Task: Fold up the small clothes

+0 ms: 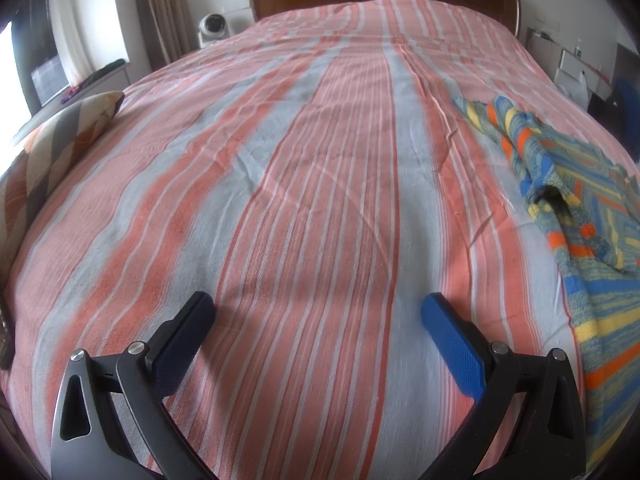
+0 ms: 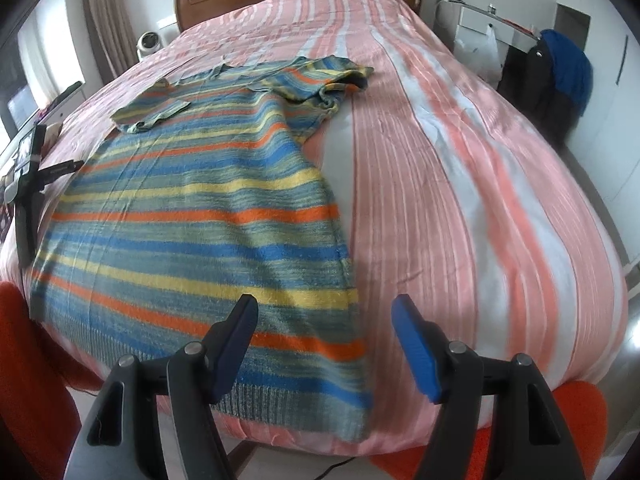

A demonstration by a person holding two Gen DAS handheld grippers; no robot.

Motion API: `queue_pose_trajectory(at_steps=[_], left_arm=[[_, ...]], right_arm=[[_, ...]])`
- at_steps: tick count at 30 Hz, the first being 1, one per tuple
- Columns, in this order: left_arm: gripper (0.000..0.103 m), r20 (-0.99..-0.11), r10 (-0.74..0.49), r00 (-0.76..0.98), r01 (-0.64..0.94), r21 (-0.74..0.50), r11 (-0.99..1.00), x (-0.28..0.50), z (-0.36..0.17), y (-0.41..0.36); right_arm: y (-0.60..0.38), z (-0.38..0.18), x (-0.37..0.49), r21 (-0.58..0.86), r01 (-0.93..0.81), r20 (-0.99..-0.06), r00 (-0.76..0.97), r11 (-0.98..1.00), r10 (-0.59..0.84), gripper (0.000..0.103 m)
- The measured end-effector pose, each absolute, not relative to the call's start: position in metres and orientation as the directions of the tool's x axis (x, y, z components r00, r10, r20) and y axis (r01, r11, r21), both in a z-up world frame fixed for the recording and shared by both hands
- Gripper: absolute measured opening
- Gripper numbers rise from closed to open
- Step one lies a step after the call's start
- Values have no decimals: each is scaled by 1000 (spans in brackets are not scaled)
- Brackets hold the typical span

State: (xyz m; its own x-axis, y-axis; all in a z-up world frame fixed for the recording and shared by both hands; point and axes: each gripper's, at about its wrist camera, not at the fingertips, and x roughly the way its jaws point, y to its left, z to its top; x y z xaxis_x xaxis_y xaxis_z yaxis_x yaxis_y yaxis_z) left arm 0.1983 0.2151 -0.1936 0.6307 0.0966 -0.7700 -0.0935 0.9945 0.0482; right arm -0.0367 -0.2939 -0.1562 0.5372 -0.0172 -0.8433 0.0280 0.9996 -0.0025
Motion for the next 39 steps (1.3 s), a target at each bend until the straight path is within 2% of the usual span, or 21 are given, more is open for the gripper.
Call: queue_pose_trajectory(at_steps=[7, 15, 21, 28, 32, 36, 39], left_arm=[[103, -770, 97, 631, -94, 48, 994, 198, -194, 215], [103, -770, 97, 631, -94, 48, 994, 198, -194, 215], [103, -770, 97, 631, -94, 48, 994, 198, -194, 215], [103, -770, 97, 631, -94, 48, 994, 199, -194, 215], [103, -770, 97, 631, -94, 48, 994, 198, -194, 215], [103, -770, 97, 631, -94, 48, 994, 198, -194, 215], [103, -770, 97, 631, -94, 48, 994, 198, -194, 215]], right_arm=[[-300, -128, -25, -18, -28, -818, 575, 999, 2, 69], [-299, -91, 39, -135, -161, -793, 610, 978, -9, 69], [-285, -103, 64, -45, -199, -815, 574, 979, 79, 69], [-281, -100, 96, -4, -218, -829, 546, 976, 119, 69], [-289, -88, 146, -40, -218, -832, 547, 975, 88, 69], [-296, -91, 204, 47, -183, -868, 479, 982, 131, 69], [-277, -107, 229, 61, -240, -894, 418, 969, 160, 69]])
